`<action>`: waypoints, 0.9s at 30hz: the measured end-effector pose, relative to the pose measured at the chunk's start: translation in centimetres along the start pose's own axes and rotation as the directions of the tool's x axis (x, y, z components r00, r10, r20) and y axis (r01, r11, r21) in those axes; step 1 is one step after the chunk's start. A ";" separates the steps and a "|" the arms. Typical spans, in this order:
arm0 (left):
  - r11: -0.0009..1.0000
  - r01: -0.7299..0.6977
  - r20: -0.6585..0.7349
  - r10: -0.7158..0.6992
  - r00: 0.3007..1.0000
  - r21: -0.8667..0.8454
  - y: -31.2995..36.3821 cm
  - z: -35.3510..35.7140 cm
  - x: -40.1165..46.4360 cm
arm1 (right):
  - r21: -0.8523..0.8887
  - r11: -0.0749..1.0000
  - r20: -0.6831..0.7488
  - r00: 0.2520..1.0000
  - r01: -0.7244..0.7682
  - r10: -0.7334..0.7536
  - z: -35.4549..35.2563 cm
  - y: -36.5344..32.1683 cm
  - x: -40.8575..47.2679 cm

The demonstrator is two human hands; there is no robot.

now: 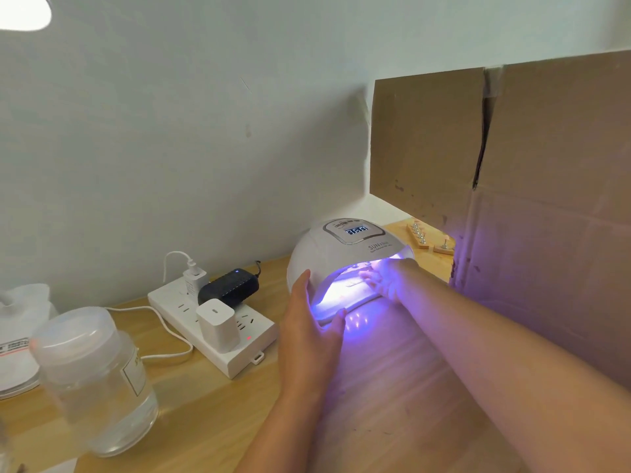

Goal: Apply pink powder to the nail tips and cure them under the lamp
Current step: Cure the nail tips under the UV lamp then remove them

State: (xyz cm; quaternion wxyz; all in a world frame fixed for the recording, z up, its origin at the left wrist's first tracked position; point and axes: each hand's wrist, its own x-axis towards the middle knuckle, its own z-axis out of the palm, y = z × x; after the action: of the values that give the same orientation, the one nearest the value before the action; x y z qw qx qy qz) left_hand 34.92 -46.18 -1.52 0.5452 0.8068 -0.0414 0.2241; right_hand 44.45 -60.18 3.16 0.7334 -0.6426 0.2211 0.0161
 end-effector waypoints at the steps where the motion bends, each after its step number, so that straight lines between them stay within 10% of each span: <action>1: 1.000 0.004 -0.002 -0.004 1.000 -0.001 0.0 0.0 0.0 | -0.038 0.998 -0.018 0.998 0.053 -0.054 0.0 0.2 0.3; 8: 0.998 0.058 0.007 -0.058 0.998 -0.038 0.4 0.1 0.1 | -0.355 0.935 -0.278 0.952 0.018 -0.124 0.5 0.6 1.2; 15: 0.993 0.090 0.011 -0.089 0.996 -0.082 0.7 0.1 0.0 | -0.620 0.729 0.030 0.938 0.289 -0.345 -1.2 1.4 -1.9; 20: 0.991 0.101 0.000 -0.102 0.995 -0.089 1.0 0.0 -0.1 | -0.822 0.207 0.338 0.747 0.531 -0.572 -3.5 0.4 -7.8; 23: 0.992 0.097 0.003 -0.097 0.995 -0.075 1.0 -0.1 -0.1 | -0.705 0.154 0.362 0.539 0.692 -0.760 -2.4 -2.5 -8.1; 27: 0.989 0.099 0.002 -0.099 0.995 -0.113 0.9 -0.2 0.1 | -0.791 0.160 0.423 0.717 0.591 -0.554 -0.1 -5.4 -5.1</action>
State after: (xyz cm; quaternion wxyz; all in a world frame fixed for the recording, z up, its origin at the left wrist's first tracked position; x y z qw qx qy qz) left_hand 34.62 -46.34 -0.63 0.6003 0.7754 -0.0131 0.1954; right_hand 41.47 -59.87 9.92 0.2290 -0.9593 -0.0944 -0.1355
